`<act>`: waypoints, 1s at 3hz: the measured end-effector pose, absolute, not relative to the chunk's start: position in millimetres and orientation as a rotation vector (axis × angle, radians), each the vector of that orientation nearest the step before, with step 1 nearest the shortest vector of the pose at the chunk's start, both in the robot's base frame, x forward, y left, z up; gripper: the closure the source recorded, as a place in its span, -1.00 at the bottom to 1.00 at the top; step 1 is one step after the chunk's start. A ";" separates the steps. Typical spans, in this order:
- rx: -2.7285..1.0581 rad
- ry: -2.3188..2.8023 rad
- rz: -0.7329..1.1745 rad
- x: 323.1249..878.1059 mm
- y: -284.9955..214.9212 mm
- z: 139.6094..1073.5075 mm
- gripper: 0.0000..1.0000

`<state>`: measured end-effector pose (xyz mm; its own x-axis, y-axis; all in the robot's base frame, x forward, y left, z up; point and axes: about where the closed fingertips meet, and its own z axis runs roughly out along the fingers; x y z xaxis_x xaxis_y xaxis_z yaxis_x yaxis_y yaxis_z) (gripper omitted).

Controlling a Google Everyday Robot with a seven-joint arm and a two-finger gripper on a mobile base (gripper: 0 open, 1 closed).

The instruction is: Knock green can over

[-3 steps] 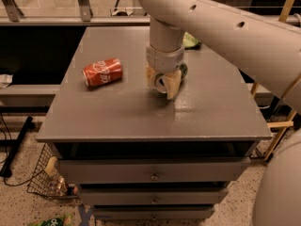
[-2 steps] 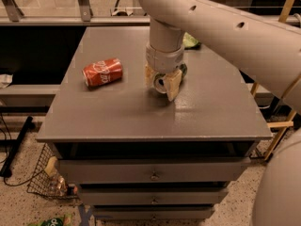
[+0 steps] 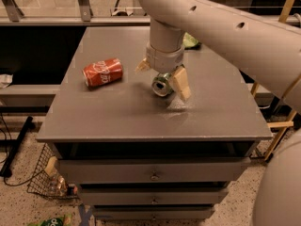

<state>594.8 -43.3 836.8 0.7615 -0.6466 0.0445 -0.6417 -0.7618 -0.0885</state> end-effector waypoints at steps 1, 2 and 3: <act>-2.852 1.111 -0.146 597.8 -51.1 847.7 -1.00; -2.763 1.246 -0.227 596.8 -78.8 880.1 -1.00; -2.617 1.409 -0.293 588.3 -117.4 908.0 -1.00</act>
Offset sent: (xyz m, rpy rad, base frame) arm -0.0030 -0.0735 0.0869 0.0182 -0.1447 -0.2813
